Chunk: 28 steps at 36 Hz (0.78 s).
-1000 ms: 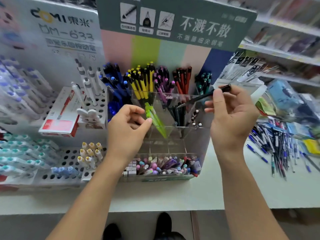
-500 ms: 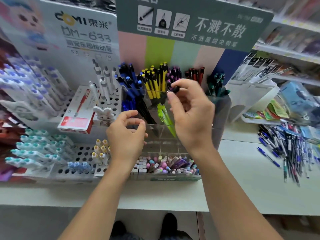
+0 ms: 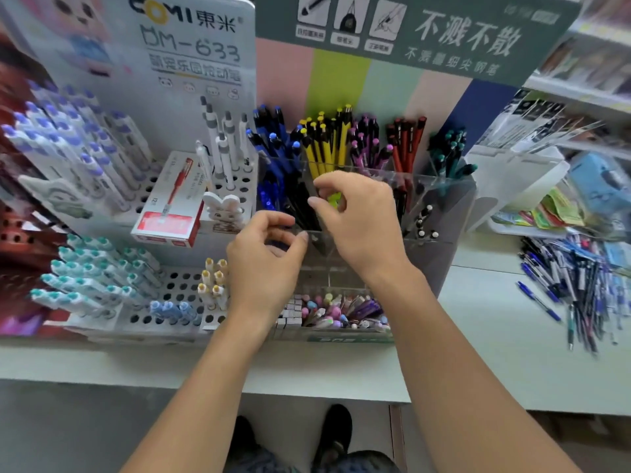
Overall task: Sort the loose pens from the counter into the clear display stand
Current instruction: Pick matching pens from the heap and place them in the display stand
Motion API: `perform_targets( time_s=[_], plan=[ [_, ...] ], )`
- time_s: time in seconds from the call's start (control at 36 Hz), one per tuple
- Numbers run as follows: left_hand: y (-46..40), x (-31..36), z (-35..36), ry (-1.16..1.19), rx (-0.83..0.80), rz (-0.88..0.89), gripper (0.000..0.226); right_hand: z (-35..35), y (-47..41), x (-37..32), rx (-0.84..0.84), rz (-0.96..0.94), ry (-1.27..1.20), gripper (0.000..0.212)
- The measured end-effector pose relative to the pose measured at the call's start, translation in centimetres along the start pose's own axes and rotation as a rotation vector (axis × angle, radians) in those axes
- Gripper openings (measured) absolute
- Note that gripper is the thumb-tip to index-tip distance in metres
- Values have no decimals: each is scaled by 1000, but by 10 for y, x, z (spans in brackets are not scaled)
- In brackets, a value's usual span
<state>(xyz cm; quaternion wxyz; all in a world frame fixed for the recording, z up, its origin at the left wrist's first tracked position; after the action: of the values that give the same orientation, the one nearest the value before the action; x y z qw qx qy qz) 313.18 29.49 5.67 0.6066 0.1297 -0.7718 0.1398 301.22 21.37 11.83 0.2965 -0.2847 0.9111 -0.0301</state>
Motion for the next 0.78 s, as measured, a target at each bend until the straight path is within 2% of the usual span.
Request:
perform_targets(
  time_s=[0.08,0.14,0.25,0.33,0.39,0.47,0.56,0.64,0.78],
  plan=[
    [4,9,25,69,-45,70,13,-29,31,13,169,-34,-98,8],
    [10,15,53,96,-103,97,14,-48,54,32,257,-14,-142,12],
    [23,31,127,96,-294,97,12,-83,99,105,396,201,-224,24],
    [36,44,196,19,-515,51,13,-108,134,177,457,395,-265,31],
    [46,46,246,-58,-654,-2,12,-119,159,226,406,539,-279,31],
    [61,43,325,-161,-775,-92,15,-128,201,311,196,771,-259,17],
    [78,30,410,-141,-834,-309,17,-138,251,392,1,951,-234,17],
    [99,9,484,-88,-864,-541,25,-159,298,449,-39,1037,-264,15],
    [126,-4,574,-54,-809,-694,20,-197,341,533,-76,1131,-280,27]
  ],
)
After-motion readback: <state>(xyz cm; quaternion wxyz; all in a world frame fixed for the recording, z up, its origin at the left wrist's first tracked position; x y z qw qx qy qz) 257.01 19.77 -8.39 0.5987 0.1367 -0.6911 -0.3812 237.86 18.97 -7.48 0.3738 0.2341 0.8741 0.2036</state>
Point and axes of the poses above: each hand's wrist, its own y-axis away from the middle knuckle, its own z-axis out of the palm, x = y × z, the point moved 5 cm from there along -y, towards the middle knuckle, and after that the axes turned 12 degrees about -x, right-handed, at the moved point
